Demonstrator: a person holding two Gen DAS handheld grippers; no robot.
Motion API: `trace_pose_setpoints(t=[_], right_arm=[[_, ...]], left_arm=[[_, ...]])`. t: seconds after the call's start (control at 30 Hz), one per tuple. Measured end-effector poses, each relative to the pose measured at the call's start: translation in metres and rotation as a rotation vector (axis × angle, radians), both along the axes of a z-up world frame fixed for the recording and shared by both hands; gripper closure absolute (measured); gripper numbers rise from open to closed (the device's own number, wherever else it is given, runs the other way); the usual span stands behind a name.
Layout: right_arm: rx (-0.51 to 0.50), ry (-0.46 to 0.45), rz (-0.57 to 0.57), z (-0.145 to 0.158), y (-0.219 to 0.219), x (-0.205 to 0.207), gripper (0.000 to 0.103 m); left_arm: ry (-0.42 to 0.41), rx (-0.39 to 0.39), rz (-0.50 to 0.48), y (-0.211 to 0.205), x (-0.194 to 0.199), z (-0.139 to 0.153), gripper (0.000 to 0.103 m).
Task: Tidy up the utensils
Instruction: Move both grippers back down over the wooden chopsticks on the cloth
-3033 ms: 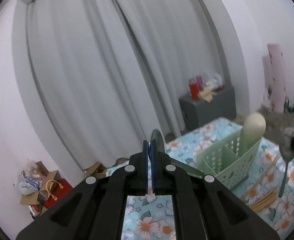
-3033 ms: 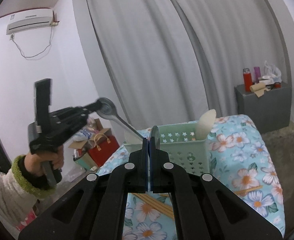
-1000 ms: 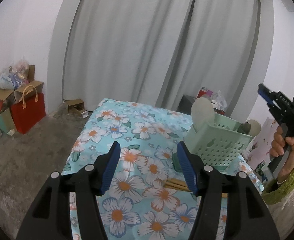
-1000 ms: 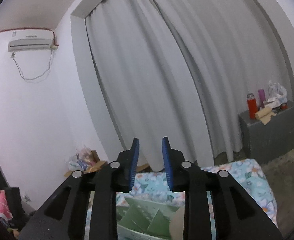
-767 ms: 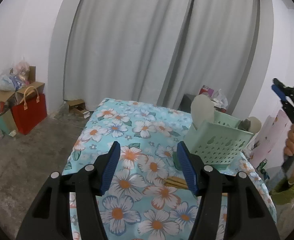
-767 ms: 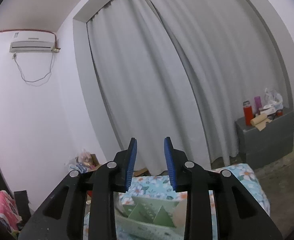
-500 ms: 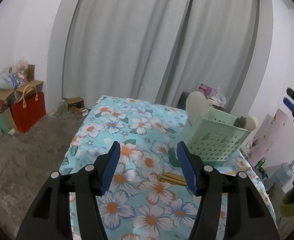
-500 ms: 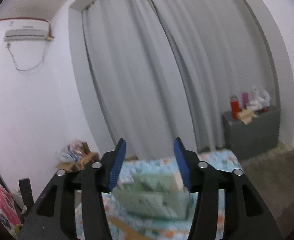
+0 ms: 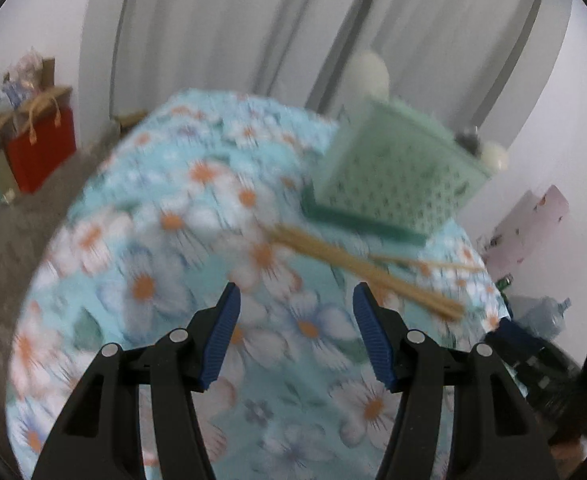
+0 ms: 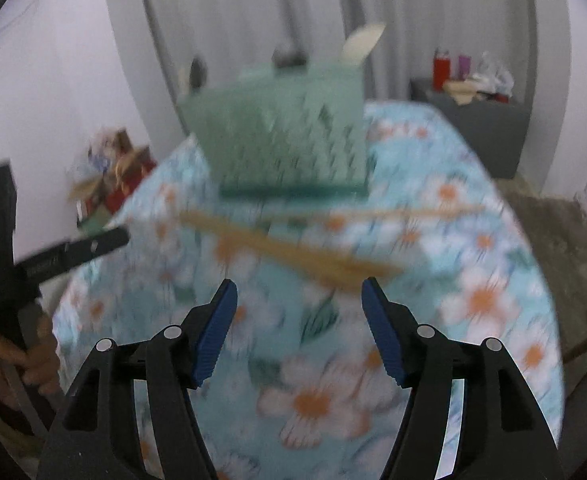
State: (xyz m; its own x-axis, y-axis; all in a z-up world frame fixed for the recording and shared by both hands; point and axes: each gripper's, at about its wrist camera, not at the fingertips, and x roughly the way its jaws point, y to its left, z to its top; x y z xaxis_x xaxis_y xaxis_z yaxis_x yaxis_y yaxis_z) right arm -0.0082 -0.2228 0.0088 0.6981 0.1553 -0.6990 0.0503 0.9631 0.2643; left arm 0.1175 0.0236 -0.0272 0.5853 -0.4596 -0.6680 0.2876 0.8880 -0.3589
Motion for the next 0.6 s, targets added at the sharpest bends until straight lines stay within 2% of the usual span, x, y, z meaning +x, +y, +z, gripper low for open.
trace_pose_setpoints(t=[0.07, 0.17, 0.3, 0.4, 0.6], right_arm=[[-0.006, 0.032, 0.001, -0.01, 0.007, -0.002, 0.041], [-0.016, 0.038, -0.007, -0.017, 0.016, -0.012, 0.035], [0.002, 0.05, -0.015, -0.023, 0.02, -0.021, 0.035], [0.006, 0.056, -0.002, -0.027, 0.02, -0.02, 0.035], [0.051, 0.039, 0.023, -0.035, 0.013, -0.017, 0.035]], left_arm=[[0.021, -0.01, -0.003, -0.003, -0.003, -0.006, 0.046], [0.032, -0.03, -0.007, -0.006, -0.011, -0.013, 0.046], [0.053, -0.031, -0.033, -0.011, -0.018, -0.024, 0.046], [0.067, -0.063, -0.052, -0.014, -0.015, -0.027, 0.048], [0.127, -0.221, -0.086, -0.017, 0.008, -0.029, 0.062]])
